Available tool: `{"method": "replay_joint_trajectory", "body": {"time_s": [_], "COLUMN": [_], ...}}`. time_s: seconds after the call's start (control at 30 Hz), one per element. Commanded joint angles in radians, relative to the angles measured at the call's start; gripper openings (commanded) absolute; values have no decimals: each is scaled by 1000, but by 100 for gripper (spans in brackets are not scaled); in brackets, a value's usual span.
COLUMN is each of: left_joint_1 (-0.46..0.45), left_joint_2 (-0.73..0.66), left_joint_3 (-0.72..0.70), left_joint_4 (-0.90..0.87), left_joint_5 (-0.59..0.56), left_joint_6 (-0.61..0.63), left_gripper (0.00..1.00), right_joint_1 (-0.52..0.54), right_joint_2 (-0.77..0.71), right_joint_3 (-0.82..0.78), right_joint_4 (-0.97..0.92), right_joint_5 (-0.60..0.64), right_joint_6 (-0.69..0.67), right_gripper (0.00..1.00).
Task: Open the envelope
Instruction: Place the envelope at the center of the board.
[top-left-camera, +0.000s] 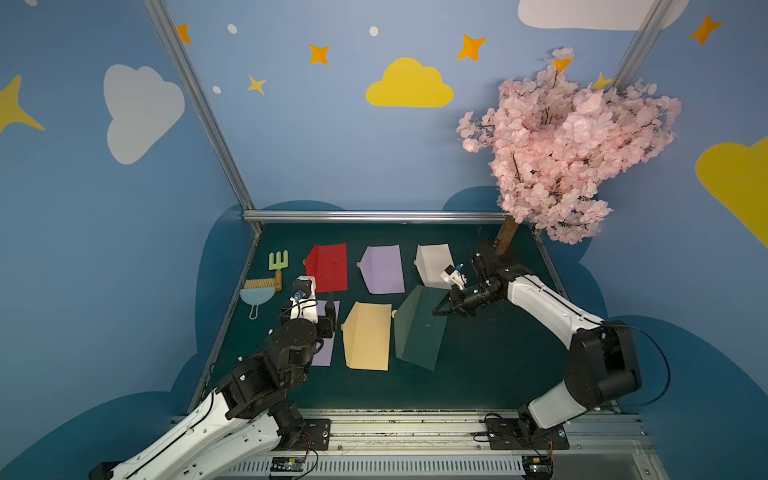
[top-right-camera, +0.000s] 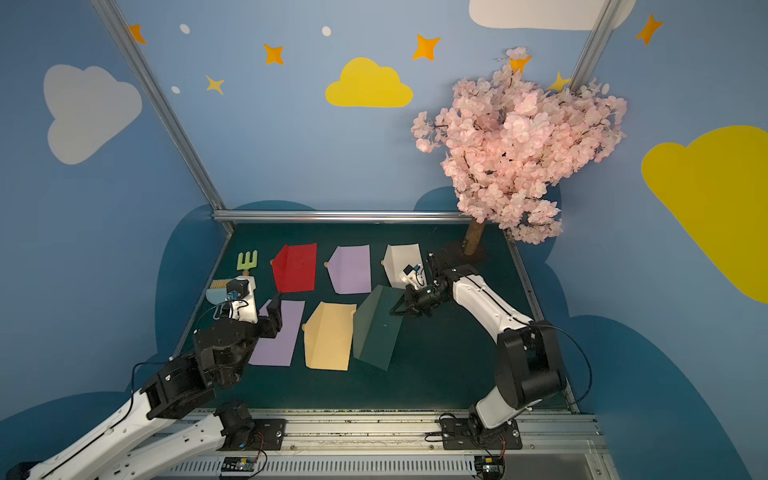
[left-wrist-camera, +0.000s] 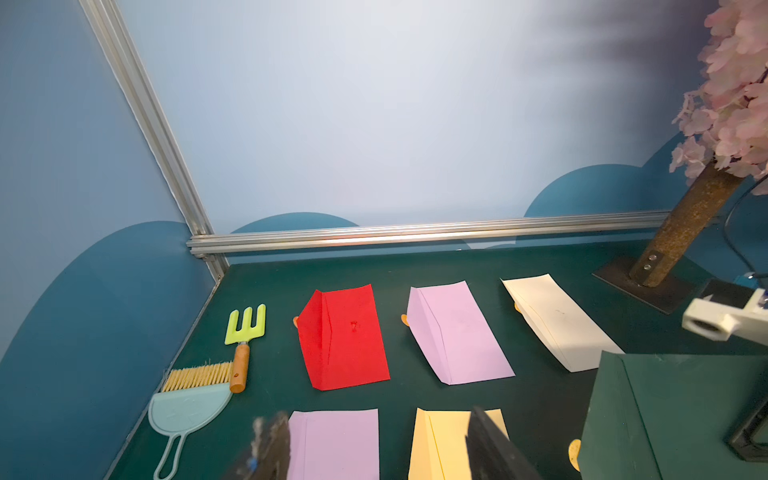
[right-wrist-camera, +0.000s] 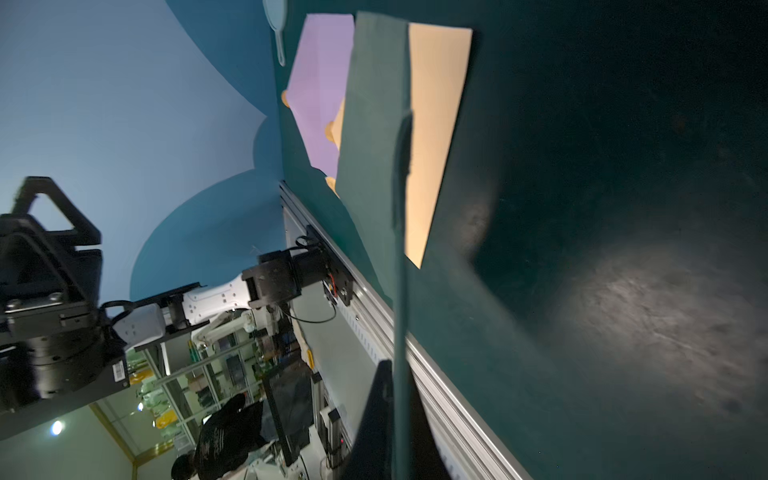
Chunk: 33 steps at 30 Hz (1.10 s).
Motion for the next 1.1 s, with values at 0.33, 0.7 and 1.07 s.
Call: {"method": "replay_joint_trajectory", "body": {"time_s": [0.33,0.7,1.07], "left_joint_1": [54,81,89], "left_joint_2": [-9,-41,-36], "left_joint_3": [-23,-32,-38], "left_joint_4": [-57,-77,-75], "left_joint_5": [-2,17,29], "left_joint_6": [-10,-20,-27], "left_gripper": [70,71,72], "right_joint_1": [-35,-43,-74], "right_joint_2": [302,470,396], "right_joint_3": [169,280,294], "right_joint_4": [-228,-333,-341], "right_joint_5": [100,372,570], "right_joint_6": [-228,-250,-182], "right_gripper": [0,24,69]}}
